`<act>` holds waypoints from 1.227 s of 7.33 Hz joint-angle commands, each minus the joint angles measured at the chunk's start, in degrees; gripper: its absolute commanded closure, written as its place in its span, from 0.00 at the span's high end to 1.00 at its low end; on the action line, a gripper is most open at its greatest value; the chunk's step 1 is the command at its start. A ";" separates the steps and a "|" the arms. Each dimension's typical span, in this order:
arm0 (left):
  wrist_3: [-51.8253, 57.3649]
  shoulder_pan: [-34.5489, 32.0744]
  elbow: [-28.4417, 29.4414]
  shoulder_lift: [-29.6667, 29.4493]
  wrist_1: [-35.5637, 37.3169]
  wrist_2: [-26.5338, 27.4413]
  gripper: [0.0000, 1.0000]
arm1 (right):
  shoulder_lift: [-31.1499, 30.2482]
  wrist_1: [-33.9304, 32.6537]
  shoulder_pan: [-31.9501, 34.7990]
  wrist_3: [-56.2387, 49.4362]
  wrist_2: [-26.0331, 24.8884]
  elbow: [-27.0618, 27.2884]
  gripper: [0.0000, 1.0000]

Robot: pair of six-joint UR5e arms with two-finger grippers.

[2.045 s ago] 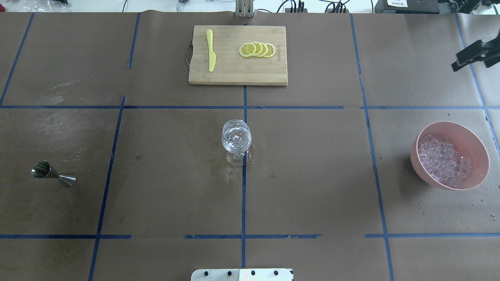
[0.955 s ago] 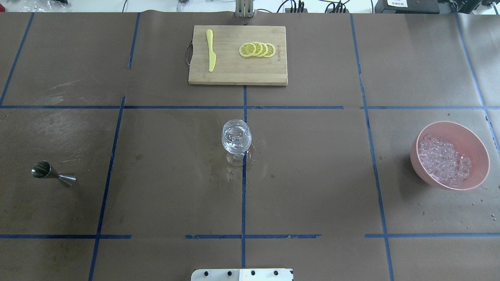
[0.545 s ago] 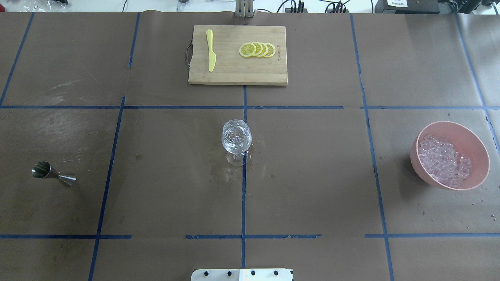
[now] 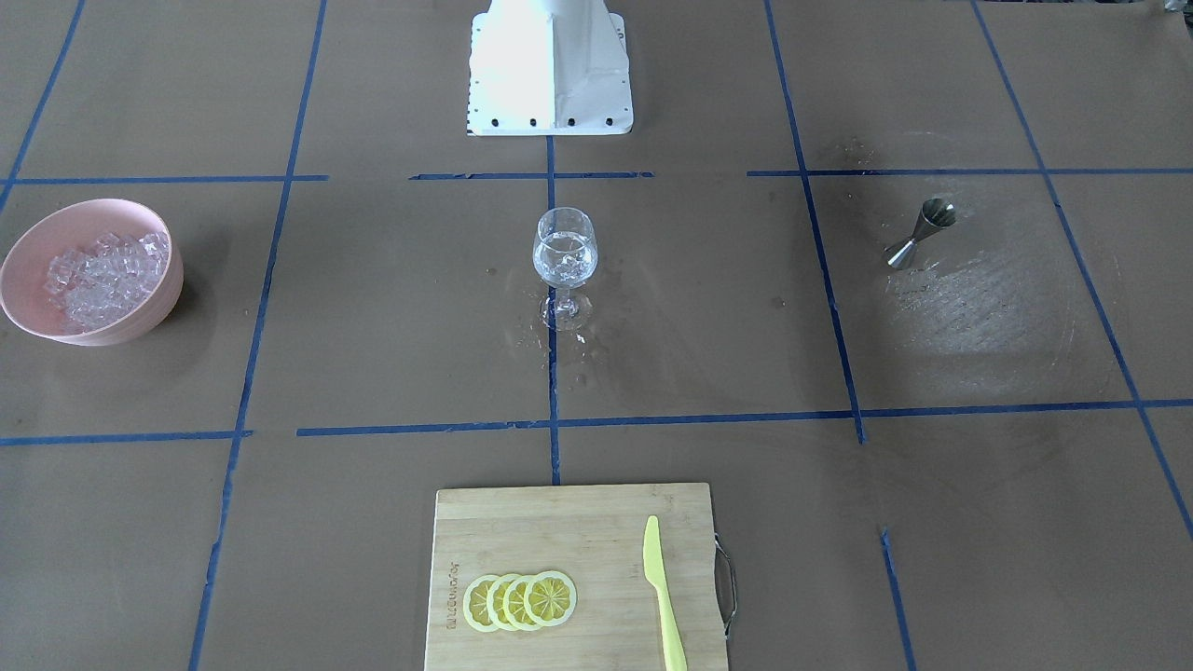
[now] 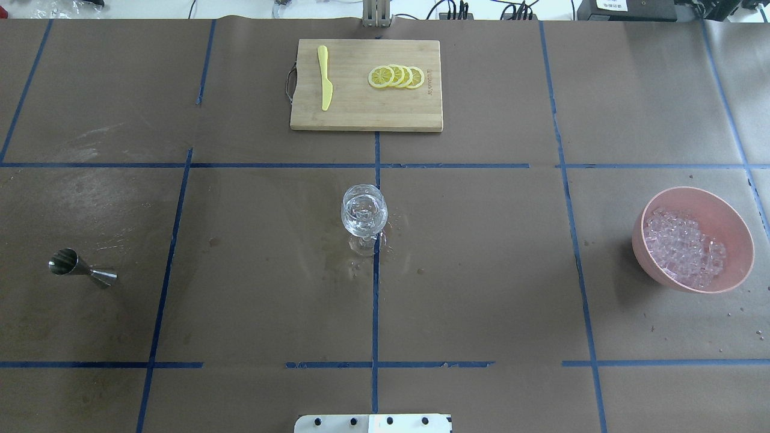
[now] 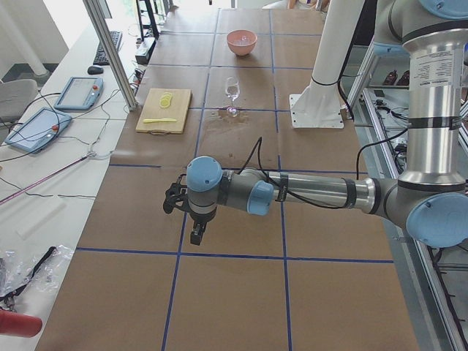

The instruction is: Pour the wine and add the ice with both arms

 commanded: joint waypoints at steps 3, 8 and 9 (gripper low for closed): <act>5.83 0.72 2.38 -9.24 13.67 0.08 1.00 | 5.41 -3.46 -3.07 0.07 -3.78 -3.31 1.00; 8.00 0.72 3.10 -10.03 13.67 -0.45 1.00 | 4.98 -3.91 -1.83 -0.11 3.96 -6.05 1.00; 8.00 0.72 2.49 -10.03 13.76 -0.45 1.00 | 5.07 -3.73 -1.83 -0.02 3.52 -6.05 1.00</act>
